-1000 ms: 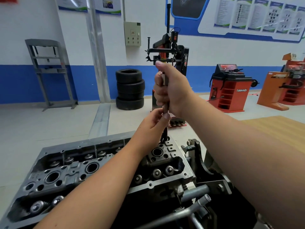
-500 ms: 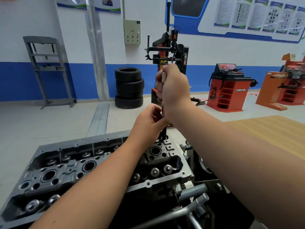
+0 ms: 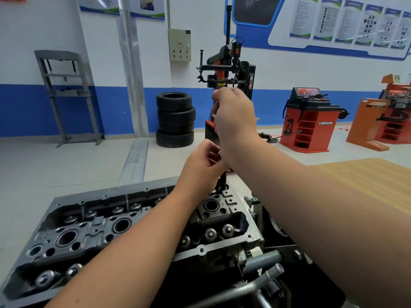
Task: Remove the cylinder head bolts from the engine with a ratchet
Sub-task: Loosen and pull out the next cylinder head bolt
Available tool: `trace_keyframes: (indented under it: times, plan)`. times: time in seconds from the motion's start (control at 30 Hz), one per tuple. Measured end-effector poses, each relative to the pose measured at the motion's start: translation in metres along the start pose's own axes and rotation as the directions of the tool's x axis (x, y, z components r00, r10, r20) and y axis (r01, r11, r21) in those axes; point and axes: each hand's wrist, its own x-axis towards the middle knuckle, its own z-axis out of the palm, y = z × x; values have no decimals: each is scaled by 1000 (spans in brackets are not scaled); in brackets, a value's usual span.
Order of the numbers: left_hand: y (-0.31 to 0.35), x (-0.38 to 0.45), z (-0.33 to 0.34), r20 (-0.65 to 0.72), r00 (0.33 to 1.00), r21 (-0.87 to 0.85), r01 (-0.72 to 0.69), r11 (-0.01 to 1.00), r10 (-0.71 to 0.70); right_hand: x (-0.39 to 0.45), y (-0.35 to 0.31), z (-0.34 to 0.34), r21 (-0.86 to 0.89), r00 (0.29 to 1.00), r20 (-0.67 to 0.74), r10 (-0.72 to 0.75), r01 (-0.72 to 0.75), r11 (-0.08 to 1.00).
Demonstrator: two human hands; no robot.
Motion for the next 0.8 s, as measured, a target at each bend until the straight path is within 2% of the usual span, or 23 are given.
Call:
trace_keyframes:
  times: [0.03, 0.1, 0.17, 0.2, 0.4, 0.47, 0.53, 0.6, 0.67, 0.73, 0.8]
  plan:
    - [-1, -1, 0, 1, 1000, -6, -3, 1000, 3, 0, 2, -1, 74, 999, 42, -6, 2, 997]
    - [0, -5, -1, 36, 999, -46, -4, 999, 6, 3, 3, -9, 188, 977, 211, 23, -64, 980]
    - [1, -9, -3, 79, 997, -65, -7, 998, 12, 10, 0, -19, 190, 916, 389, 93, -179, 965]
    - [1, -9, -4, 96, 995, -66, -7, 998, 14, 12, -1, -24, 183, 895, 431, 112, -208, 961]
    - [0, -9, -6, 108, 993, 45, -49, 998, 44, 10, 0, -30, 195, 907, 396, 142, -235, 952]
    - [1, -7, -5, 60, 998, 56, -34, 998, 31, 4, 0, -23, 141, 947, 283, 155, -201, 970]
    - [1, -5, -3, -2, 1000, 36, -17, 999, 17, -1, -1, -13, 28, 987, 103, 126, -130, 991]
    - [0, -4, -3, -21, 1000, 13, -15, 1000, 16, -4, 0, -5, 9, 997, 22, 77, -77, 997]
    - [-1, -7, -4, 15, 1000, -13, -16, 1000, 16, -3, 2, -4, 90, 997, 60, 50, -55, 994]
    - [-2, -9, -5, 69, 998, -50, -8, 999, 11, 1, 3, -9, 158, 979, 188, 81, -112, 981]
    - [-1, -10, -3, 102, 995, -73, 3, 997, 5, 7, 2, -17, 149, 935, 333, 123, -181, 972]
